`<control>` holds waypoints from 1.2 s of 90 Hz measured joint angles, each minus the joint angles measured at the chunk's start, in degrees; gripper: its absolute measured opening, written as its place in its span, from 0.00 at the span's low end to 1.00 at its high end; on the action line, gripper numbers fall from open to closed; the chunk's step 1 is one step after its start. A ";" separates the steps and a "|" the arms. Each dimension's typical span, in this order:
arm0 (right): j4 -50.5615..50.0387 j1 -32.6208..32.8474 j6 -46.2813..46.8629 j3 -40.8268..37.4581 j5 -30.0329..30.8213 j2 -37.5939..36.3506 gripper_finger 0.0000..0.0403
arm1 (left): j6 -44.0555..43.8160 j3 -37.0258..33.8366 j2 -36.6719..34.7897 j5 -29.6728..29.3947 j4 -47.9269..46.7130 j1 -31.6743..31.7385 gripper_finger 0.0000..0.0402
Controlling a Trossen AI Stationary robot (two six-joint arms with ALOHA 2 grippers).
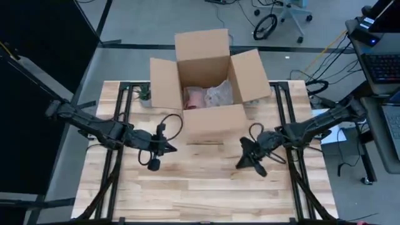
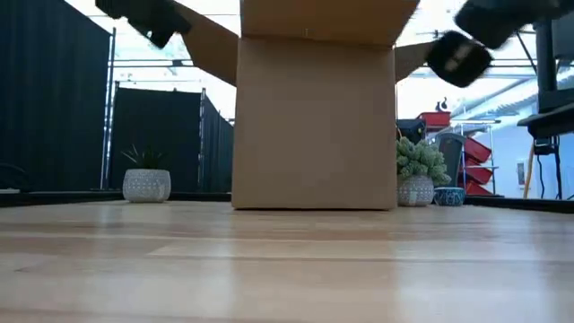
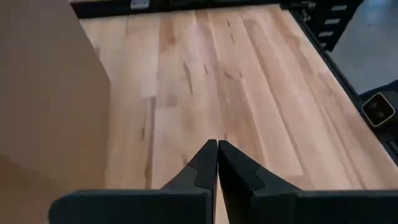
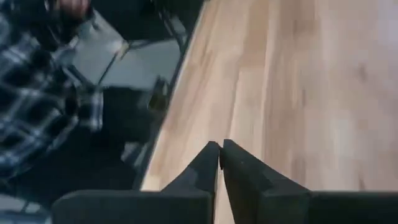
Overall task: Wrap mug
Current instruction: Return to Home Position
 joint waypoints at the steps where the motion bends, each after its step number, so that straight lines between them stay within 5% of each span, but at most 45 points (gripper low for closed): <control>1: 0.01 0.09 0.02 -0.49 0.04 -0.07 0.01 | 0.00 -0.34 0.00 0.00 0.34 0.02 0.00; 27: 16.99 -11.92 -13.84 -9.51 0.54 -1.45 0.00 | 5.25 -5.54 -0.61 6.82 11.50 8.64 0.00; 43: 8.67 -19.05 -1.26 -9.58 -0.21 -5.65 0.00 | -7.68 -5.52 -1.88 4.28 9.52 12.41 0.00; 51: 4.14 -19.10 -7.12 -9.71 0.44 -7.99 0.00 | -10.78 -5.53 -1.71 4.20 7.91 12.50 0.00; 64: 5.74 -19.07 -9.27 -13.96 7.94 -14.60 0.00 | -4.12 -7.47 -1.11 3.98 7.86 11.69 0.00; 108: 6.07 -18.15 -13.54 -29.19 7.42 -45.11 0.00 | -6.83 -28.81 -7.56 5.29 39.25 11.73 0.00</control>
